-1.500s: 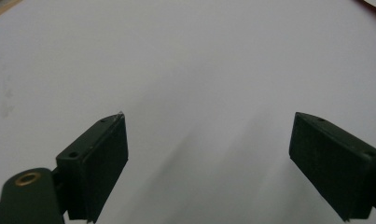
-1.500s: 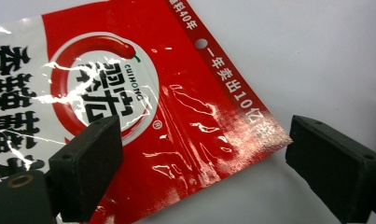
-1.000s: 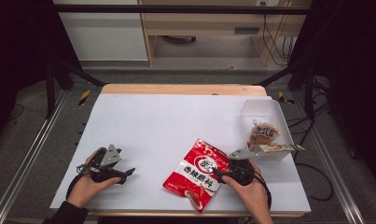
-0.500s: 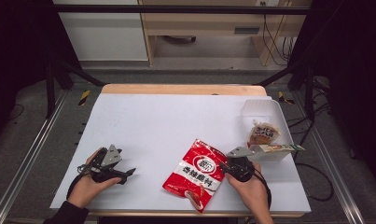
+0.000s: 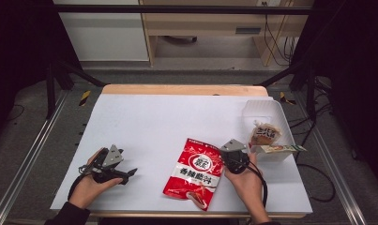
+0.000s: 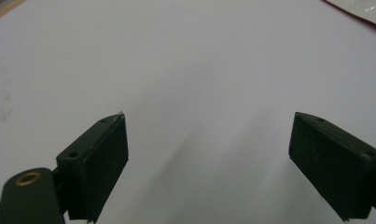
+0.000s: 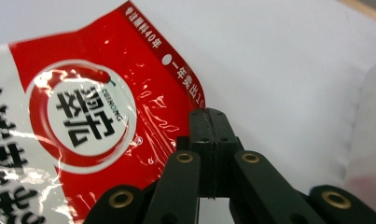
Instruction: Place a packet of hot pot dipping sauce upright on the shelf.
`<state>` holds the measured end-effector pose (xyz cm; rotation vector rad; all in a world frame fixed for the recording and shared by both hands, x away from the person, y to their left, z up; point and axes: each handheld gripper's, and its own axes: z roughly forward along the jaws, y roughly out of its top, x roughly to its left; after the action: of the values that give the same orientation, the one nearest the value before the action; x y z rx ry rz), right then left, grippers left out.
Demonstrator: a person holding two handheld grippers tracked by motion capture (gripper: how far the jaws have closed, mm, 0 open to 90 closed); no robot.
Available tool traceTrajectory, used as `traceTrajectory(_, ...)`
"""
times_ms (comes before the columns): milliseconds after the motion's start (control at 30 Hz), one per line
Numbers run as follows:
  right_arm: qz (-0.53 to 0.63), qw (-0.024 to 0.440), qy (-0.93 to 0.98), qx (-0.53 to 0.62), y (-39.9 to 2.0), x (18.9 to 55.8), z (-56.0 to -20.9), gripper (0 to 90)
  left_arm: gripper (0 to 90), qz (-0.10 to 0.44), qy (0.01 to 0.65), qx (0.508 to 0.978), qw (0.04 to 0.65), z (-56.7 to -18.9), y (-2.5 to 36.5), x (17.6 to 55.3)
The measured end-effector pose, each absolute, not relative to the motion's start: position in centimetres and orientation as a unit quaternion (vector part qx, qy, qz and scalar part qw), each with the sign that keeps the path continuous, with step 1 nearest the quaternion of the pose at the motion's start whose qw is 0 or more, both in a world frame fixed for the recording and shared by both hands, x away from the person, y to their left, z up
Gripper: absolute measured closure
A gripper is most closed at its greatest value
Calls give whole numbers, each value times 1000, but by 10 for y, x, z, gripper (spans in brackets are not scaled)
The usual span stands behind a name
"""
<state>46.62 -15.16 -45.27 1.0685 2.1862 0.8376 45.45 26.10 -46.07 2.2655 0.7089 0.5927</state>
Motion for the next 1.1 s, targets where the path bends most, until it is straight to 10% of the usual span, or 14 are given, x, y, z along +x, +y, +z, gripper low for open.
traceTrajectory(1100,379,334,819,272,-88,493,-394,900,106,191,240,881,359,-414,194,501)
